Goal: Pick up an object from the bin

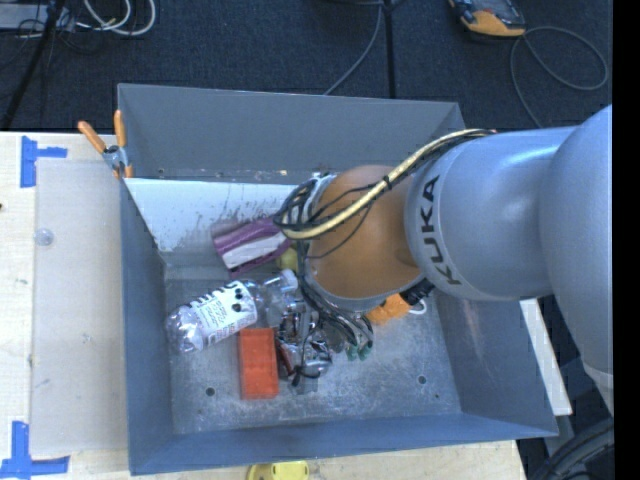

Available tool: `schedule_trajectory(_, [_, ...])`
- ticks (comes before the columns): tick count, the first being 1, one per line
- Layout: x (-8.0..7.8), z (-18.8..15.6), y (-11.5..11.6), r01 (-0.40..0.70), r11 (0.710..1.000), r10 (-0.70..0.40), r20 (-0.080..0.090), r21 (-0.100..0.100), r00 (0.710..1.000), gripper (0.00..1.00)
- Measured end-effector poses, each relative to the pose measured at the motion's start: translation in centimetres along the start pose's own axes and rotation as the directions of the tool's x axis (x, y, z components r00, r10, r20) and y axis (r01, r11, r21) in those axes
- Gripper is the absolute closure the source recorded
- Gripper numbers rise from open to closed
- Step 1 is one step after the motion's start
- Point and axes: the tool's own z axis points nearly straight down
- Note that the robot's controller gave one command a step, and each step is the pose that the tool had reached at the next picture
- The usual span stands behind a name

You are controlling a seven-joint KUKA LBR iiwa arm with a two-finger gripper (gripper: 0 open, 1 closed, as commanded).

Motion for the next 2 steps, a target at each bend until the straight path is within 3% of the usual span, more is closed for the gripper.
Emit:
schedule_trajectory(1, [-0.37,0.62,0.13,0.035,0.999,-0.035,-0.004,0.000,0.999,0.00])
schedule_trajectory(2, [0.37,0.80,-0.63,-0.007,1.000,0.007,0.000,-0.001,1.000,0.00])
